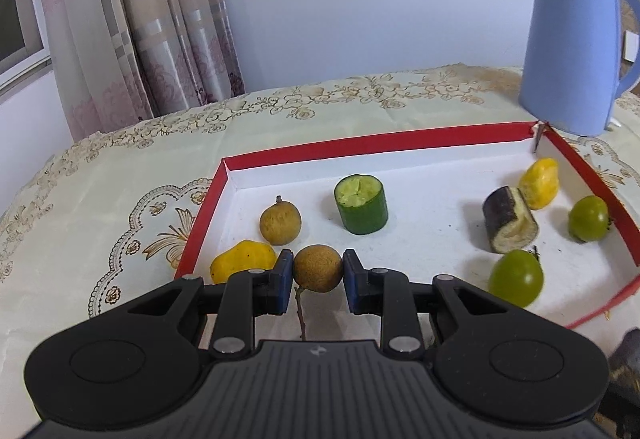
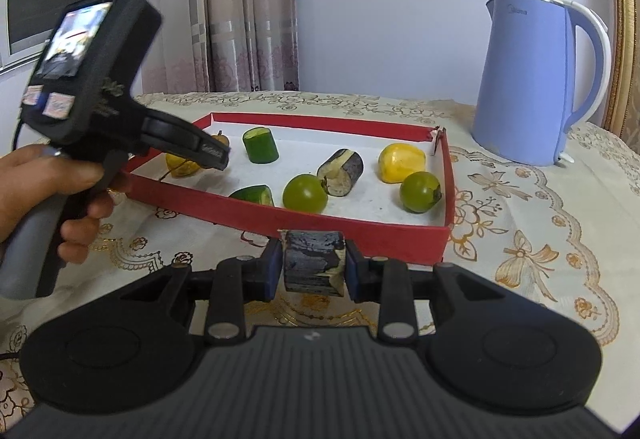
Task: Organize fruits
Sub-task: 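Carry the brown longan into the red tray and open the left gripper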
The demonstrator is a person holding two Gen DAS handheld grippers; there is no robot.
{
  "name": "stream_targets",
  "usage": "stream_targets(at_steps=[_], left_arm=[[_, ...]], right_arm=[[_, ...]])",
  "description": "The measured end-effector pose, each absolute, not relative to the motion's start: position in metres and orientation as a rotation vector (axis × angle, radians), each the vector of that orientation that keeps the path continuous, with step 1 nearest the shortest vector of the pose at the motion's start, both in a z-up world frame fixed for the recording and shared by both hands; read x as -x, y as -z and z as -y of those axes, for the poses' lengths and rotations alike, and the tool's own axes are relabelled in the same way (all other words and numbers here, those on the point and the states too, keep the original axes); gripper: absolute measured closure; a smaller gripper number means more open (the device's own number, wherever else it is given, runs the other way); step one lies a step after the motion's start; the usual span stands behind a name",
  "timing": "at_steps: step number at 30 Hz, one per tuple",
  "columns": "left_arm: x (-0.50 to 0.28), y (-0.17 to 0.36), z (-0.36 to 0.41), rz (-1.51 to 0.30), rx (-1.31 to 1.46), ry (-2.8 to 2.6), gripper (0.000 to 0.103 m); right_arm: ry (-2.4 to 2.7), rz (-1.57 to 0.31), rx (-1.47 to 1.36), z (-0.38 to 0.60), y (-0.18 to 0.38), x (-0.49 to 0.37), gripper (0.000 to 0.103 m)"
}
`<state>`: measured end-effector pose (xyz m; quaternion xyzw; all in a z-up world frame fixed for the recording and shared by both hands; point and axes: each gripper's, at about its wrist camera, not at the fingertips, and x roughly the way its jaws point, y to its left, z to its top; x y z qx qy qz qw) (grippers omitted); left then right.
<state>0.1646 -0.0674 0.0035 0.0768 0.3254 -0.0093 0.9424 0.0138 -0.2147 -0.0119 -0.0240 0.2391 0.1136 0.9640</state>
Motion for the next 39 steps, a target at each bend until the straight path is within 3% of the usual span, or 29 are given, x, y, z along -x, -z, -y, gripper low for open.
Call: stream_targets(at_steps=[16, 20, 22, 28, 39], left_arm=[[-0.187, 0.004, 0.069, -0.710, -0.139, -0.010, 0.076], [-0.185, 0.001, 0.067, -0.710, -0.122, 0.000, 0.066], [-0.184, -0.002, 0.065, -0.711, -0.096, 0.024, 0.051], [-0.168, -0.016, 0.067, -0.662, -0.127, 0.022, 0.024], [-0.117, -0.040, 0.011, -0.528, -0.029, -0.073, 0.023]], right_arm=[[-0.234, -0.490, 0.054, 0.214, 0.013, -0.014, 0.073], [-0.236, -0.491, 0.055, 0.214, 0.014, -0.014, 0.073], [-0.235, -0.492, 0.055, 0.214, 0.014, -0.014, 0.073], [-0.233, -0.497, 0.050, 0.215, 0.015, -0.014, 0.073], [-0.233, -0.503, 0.053, 0.215, 0.016, -0.015, 0.073]])
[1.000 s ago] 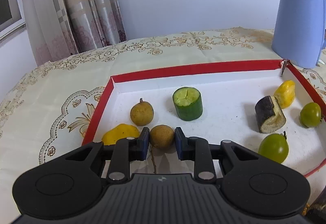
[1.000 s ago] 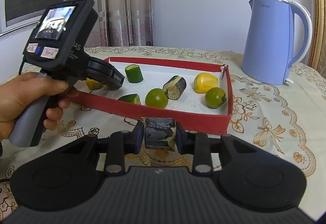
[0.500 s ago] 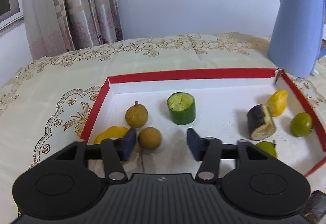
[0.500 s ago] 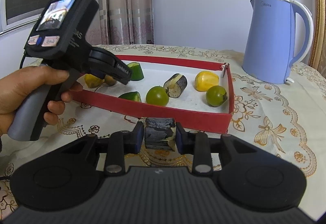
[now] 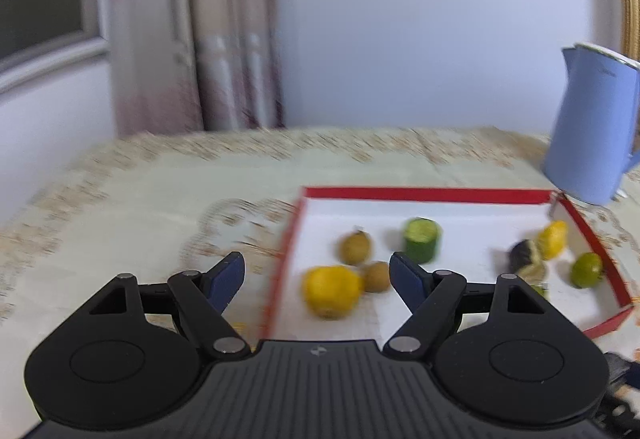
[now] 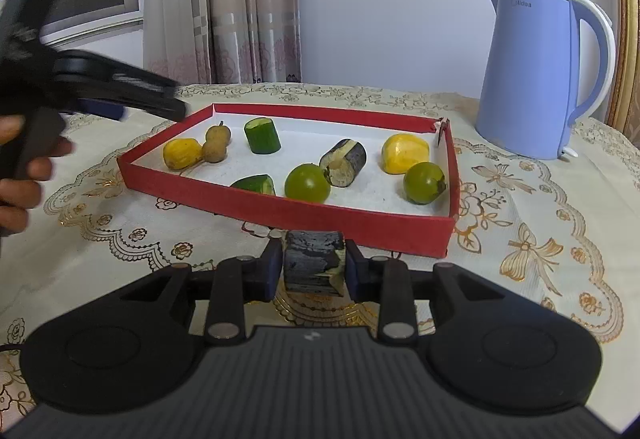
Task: Organize fruits
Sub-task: 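Carry the brown longan into the red tray and open the left gripper, then lower the eggplant piece into the red tray and open the right gripper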
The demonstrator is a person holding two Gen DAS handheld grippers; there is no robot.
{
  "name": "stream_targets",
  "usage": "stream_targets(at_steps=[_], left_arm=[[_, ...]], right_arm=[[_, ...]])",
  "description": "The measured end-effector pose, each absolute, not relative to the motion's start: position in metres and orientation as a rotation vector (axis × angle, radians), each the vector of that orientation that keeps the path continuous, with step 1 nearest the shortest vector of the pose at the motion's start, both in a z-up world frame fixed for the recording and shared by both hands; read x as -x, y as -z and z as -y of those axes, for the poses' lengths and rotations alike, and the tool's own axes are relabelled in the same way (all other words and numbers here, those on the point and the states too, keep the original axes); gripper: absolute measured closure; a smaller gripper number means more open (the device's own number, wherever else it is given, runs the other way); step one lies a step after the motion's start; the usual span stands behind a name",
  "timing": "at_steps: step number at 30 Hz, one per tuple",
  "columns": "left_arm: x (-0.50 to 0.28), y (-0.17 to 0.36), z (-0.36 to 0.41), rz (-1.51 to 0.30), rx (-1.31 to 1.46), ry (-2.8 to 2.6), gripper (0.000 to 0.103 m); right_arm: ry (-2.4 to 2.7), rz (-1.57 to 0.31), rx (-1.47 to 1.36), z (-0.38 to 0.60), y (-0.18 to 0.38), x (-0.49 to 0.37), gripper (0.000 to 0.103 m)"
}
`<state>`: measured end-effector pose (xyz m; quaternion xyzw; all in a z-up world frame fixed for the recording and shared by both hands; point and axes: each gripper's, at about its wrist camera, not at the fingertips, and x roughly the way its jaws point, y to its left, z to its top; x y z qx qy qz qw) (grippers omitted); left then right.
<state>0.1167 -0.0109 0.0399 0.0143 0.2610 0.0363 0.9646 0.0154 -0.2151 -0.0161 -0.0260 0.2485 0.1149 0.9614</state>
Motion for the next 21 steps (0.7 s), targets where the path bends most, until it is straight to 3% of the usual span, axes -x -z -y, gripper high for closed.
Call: stream_targets(at_steps=[9, 13, 21], left_arm=[[-0.113, -0.019, -0.001, -0.511, -0.066, -0.100, 0.022], [-0.108, -0.021, 0.002, -0.486, -0.081, -0.100, 0.002], [-0.108, -0.018, 0.006, -0.493, -0.106, -0.110, 0.001]], right_arm=[[-0.225, -0.463, 0.037, 0.216, 0.011, -0.013, 0.073], [-0.209, -0.441, 0.020, 0.216, 0.005, -0.013, 0.073], [-0.209, -0.438, 0.046, 0.209, -0.007, -0.016, 0.073]])
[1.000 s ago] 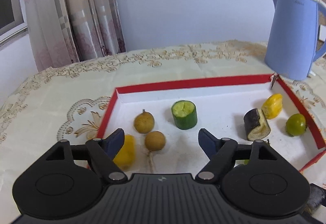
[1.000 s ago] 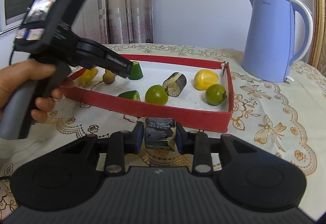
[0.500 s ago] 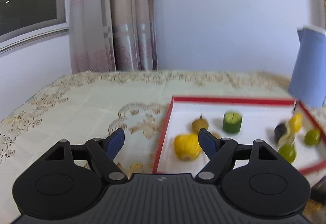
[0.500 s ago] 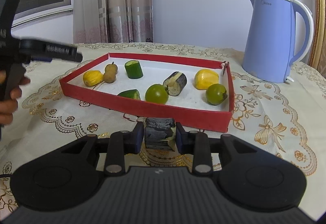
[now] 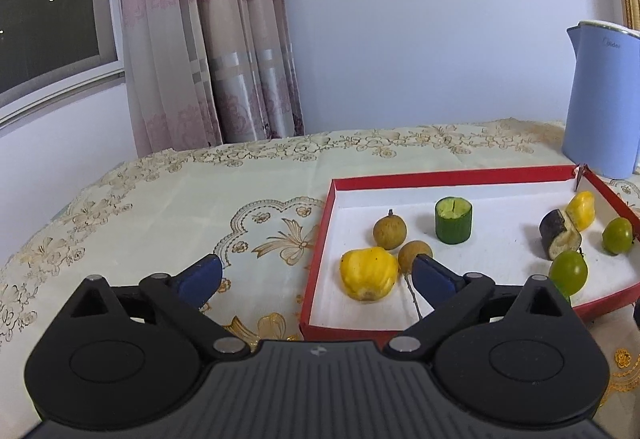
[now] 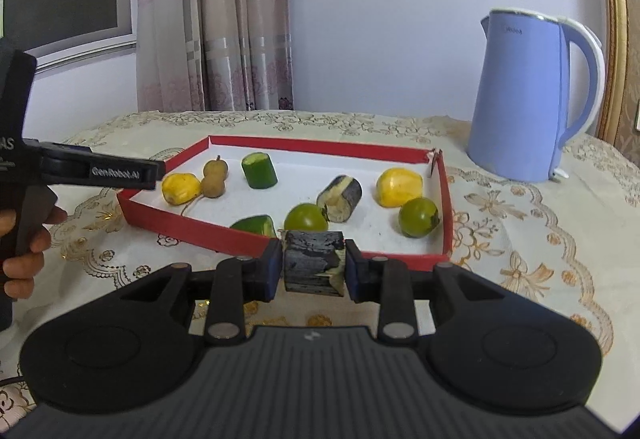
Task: Organize fruits
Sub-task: 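Lower the eggplant piece into the red tray and open the right gripper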
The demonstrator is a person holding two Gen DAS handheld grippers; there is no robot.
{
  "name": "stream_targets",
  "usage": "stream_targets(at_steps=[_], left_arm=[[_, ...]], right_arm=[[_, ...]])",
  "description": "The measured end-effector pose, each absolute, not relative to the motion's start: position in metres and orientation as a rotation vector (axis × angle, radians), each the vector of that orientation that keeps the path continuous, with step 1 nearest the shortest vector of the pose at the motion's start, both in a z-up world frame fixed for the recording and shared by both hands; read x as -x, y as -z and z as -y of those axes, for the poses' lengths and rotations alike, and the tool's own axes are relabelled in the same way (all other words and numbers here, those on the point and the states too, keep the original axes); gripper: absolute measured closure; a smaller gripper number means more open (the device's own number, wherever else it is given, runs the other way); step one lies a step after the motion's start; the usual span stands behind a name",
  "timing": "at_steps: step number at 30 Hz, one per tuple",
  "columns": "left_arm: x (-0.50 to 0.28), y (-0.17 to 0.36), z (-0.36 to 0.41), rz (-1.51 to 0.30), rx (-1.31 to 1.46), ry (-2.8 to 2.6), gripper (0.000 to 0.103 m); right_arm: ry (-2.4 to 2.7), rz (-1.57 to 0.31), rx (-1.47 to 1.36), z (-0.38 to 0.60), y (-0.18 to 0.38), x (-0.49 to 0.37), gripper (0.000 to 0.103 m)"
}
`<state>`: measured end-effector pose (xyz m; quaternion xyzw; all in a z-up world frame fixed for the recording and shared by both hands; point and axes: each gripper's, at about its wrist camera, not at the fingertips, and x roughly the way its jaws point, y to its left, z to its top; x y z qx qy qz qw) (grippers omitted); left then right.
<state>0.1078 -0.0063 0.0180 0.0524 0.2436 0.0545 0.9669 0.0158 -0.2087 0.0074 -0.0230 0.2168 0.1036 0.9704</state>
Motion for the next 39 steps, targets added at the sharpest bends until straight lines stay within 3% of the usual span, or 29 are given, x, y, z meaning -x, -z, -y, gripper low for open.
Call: stream_targets(at_steps=[17, 39], left_arm=[[-0.111, -0.014, 0.012, -0.502, -0.153, -0.142, 0.001], [-0.114, -0.008, 0.014, -0.516, -0.158, -0.141, 0.001]], right_arm=[[-0.163, -0.375, 0.024, 0.211, -0.057, -0.065, 0.073], [-0.088, -0.485, -0.009, 0.233, -0.005, -0.103, 0.073]])
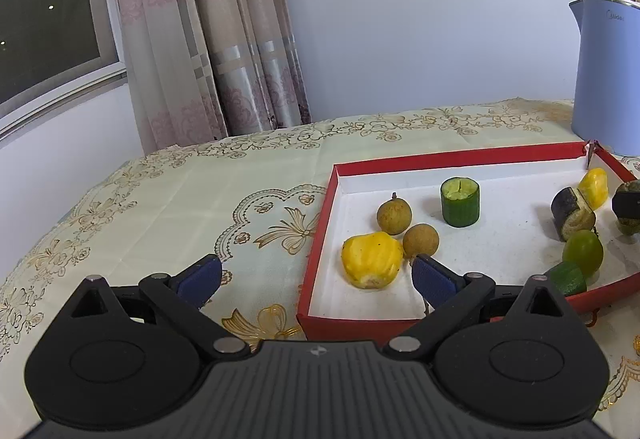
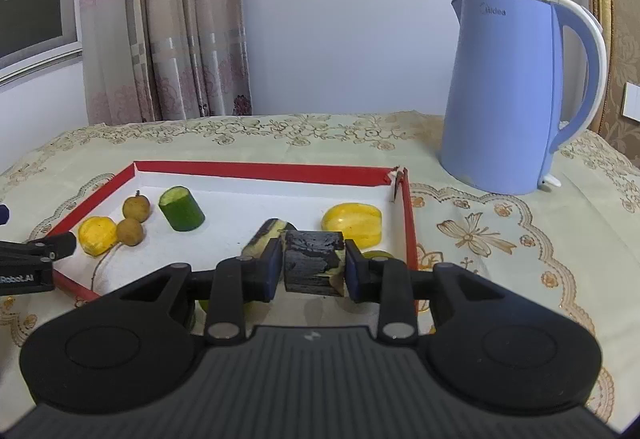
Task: Organize fruits
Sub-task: 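Lower the eggplant piece into the red tray and open the right gripper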
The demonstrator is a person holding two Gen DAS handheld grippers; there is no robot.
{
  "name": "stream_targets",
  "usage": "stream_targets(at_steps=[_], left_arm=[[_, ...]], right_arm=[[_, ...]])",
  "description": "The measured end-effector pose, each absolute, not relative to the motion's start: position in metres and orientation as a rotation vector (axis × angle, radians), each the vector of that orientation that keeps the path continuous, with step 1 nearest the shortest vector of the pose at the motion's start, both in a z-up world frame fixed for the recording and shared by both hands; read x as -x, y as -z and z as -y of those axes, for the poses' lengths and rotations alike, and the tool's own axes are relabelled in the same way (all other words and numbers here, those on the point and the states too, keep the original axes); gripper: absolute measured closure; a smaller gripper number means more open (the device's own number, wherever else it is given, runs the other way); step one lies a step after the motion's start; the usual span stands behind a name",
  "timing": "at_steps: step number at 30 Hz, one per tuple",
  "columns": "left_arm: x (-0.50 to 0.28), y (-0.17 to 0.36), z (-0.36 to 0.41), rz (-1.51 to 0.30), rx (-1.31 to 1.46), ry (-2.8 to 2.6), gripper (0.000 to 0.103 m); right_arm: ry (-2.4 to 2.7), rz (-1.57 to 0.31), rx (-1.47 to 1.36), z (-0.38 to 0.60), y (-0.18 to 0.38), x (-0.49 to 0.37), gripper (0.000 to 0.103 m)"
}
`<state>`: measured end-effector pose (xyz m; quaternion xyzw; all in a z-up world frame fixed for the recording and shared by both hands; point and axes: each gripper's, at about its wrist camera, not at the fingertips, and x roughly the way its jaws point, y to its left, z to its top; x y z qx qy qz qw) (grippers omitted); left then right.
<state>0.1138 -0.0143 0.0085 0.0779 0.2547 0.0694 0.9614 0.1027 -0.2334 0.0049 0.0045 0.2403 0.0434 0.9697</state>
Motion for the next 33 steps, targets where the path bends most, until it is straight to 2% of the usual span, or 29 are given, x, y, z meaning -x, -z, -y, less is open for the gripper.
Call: stream_targets(at_steps=[33], left_arm=[[-0.113, -0.007, 0.014, -0.517, -0.165, -0.138, 0.001]], right_arm=[[-0.126, -0.511, 0.019, 0.219, 0.006, -0.113, 0.073]])
